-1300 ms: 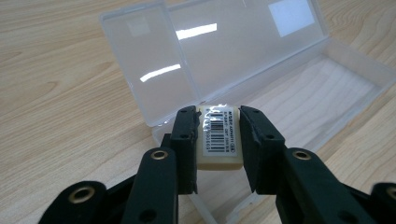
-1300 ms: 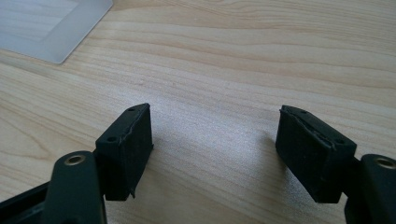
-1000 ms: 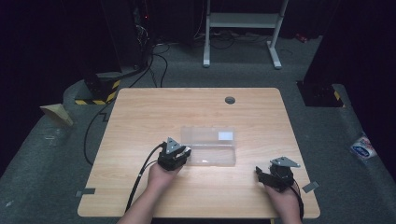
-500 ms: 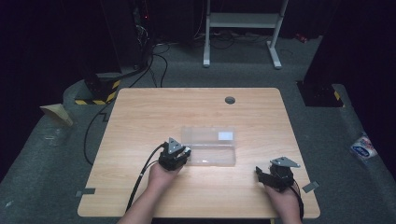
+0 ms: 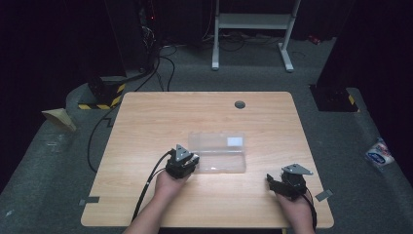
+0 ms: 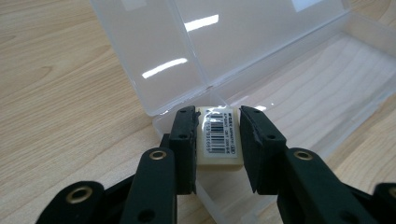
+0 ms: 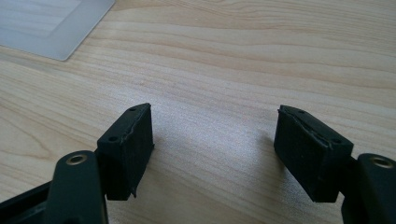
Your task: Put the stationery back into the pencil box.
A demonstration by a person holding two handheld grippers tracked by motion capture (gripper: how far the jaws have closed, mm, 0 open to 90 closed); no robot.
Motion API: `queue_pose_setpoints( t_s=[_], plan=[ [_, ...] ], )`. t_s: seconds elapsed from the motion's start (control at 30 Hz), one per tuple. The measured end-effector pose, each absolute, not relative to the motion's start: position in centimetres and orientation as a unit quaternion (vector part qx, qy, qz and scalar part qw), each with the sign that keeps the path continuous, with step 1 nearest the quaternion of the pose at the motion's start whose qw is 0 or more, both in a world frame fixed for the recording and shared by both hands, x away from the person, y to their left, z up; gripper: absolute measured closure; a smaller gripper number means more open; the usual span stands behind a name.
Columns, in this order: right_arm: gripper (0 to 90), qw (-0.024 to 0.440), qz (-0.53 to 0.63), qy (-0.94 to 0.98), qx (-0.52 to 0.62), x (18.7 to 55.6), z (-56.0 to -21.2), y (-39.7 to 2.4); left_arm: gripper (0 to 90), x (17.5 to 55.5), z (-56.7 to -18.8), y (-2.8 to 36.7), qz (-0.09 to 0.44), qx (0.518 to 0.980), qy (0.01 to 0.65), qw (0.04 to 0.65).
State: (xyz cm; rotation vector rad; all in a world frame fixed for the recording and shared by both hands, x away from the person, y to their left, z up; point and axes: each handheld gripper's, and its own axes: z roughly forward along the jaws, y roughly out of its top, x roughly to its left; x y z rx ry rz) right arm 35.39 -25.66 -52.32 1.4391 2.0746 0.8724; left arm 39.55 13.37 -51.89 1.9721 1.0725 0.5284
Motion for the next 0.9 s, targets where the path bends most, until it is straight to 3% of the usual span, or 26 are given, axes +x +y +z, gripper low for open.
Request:
queue_pose_setpoints(
  t_s=[0.67,0.9],
  plan=[
    [28.3,0.233,0.318,0.756,0.523,35.4,-52.3,-25.7,62.8,39.2,-51.2,13.8,0.227,0.767,0.427,0.421],
    [28.3,0.232,0.319,0.756,0.523,35.4,-52.3,-25.7,52.0,38.6,-50.3,15.4,0.226,0.757,0.426,0.441]
  ],
)
